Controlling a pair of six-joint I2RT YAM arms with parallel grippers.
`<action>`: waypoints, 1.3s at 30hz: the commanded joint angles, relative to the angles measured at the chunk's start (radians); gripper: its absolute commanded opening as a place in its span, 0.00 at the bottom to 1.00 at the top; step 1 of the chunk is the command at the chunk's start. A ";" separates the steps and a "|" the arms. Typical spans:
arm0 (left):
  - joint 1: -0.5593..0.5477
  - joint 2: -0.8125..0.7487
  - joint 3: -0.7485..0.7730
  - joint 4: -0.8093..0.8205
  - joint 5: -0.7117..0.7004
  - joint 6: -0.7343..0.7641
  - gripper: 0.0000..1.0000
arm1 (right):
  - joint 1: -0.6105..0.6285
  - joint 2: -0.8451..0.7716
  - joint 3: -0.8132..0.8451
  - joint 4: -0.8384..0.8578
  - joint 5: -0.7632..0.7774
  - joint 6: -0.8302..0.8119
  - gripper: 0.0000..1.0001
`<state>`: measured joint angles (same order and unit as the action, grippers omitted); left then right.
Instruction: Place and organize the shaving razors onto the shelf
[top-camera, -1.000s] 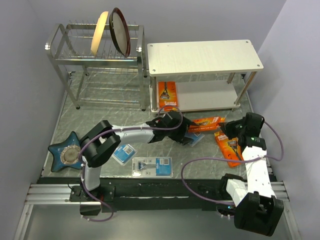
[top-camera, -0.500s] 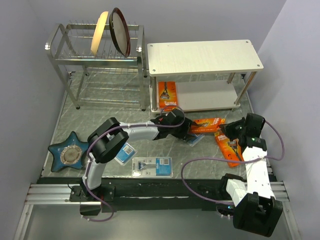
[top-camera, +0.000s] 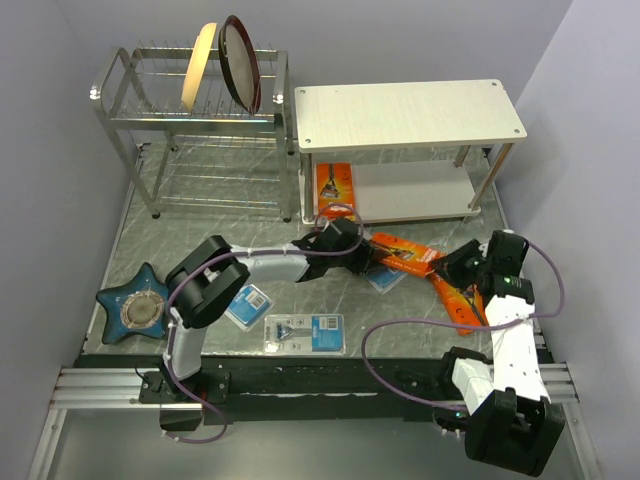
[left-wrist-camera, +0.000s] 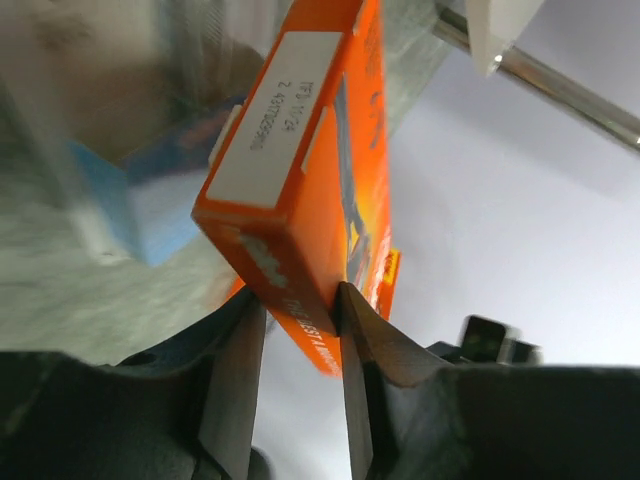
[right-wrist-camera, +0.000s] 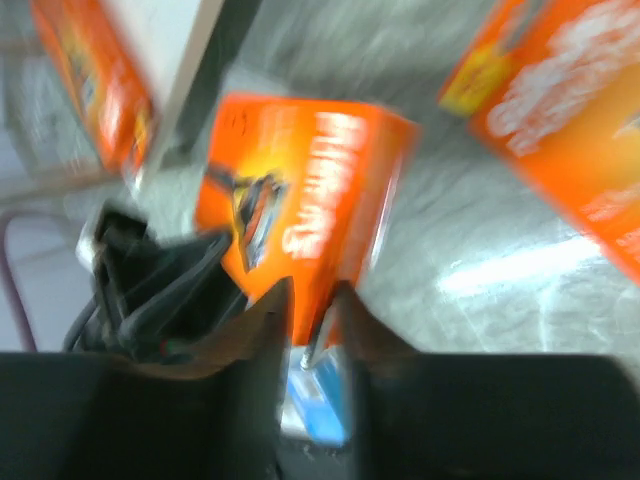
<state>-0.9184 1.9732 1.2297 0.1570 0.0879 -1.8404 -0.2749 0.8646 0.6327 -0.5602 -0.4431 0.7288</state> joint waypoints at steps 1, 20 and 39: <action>0.032 -0.089 -0.117 0.116 0.021 0.184 0.18 | 0.002 0.022 0.024 -0.029 -0.319 -0.219 0.55; 0.125 -0.267 -0.366 0.596 0.320 0.598 0.15 | -0.064 0.300 -0.013 0.043 -0.678 -0.517 0.81; 0.154 -0.309 -0.363 0.612 0.450 0.693 0.15 | 0.017 0.416 0.061 -0.069 -0.753 -0.780 0.73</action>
<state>-0.7666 1.6917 0.8406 0.6685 0.4801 -1.1625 -0.3058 1.2484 0.6598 -0.6121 -1.1034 0.0185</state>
